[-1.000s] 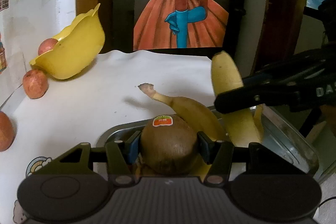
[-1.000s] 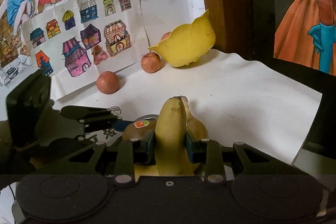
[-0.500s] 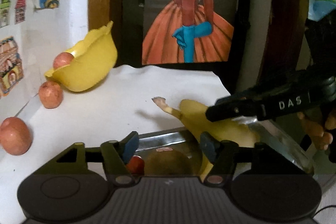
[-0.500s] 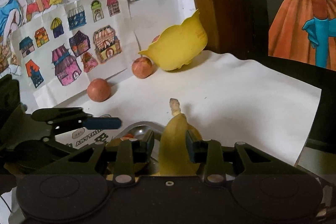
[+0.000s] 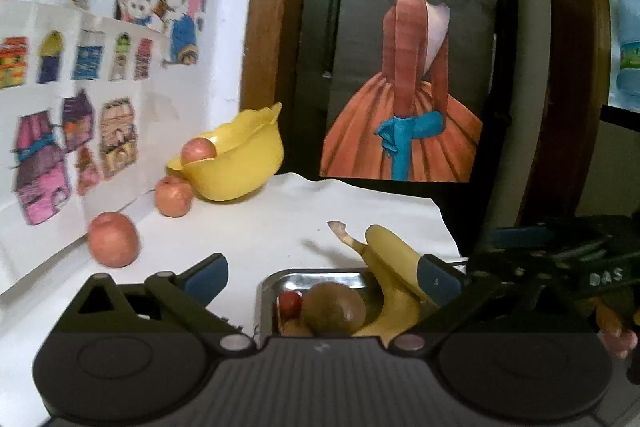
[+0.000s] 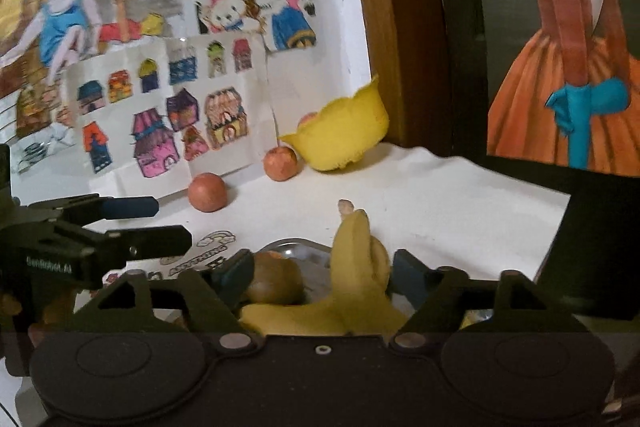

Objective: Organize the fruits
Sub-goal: 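Lower the kiwi and banana onto the tray and open both grippers, then withdraw both open tools up and away from the tray, then move both open tools toward the red apples beside the yellow bowl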

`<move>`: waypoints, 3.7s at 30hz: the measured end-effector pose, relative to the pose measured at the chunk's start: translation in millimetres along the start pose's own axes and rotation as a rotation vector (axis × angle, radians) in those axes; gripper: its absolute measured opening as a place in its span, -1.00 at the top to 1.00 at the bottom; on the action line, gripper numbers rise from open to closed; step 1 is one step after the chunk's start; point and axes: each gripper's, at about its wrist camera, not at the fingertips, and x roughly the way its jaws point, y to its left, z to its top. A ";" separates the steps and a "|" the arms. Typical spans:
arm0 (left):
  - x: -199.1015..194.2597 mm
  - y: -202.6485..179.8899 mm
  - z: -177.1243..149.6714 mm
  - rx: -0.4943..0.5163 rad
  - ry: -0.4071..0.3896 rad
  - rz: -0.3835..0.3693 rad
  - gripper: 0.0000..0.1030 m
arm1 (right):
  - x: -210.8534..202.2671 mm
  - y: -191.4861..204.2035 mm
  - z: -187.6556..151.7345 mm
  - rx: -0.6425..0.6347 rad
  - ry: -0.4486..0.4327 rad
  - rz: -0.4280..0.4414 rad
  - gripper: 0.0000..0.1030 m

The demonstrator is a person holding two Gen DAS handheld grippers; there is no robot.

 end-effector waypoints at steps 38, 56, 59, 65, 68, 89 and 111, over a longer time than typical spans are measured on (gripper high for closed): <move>-153.3 -17.3 -107.7 -0.109 0.089 0.225 -0.99 | -141.2 111.1 -124.4 0.048 0.013 -0.321 -0.99; -161.3 -14.2 -115.5 -0.105 0.113 0.242 -0.99 | -128.0 129.5 -126.7 0.018 0.066 -0.250 -0.99; -160.1 -14.1 -115.5 -0.104 0.115 0.244 -0.99 | -127.1 129.7 -126.7 0.019 0.068 -0.253 -0.99; -156.3 -8.0 -110.5 -0.087 0.114 0.256 -0.99 | -120.6 126.9 -124.1 0.005 0.074 -0.254 -0.99; -151.5 2.5 -104.6 -0.076 0.110 0.287 -0.99 | -117.2 121.3 -121.2 0.016 0.037 -0.263 -0.99; -6.9 123.7 -16.9 -0.008 0.070 0.398 -0.99 | -55.2 74.4 -82.3 0.056 -0.109 -0.110 -0.99; -168.4 35.8 18.1 0.057 -0.035 0.405 -0.99 | -173.3 141.9 -3.7 -0.014 -0.083 -0.071 -0.99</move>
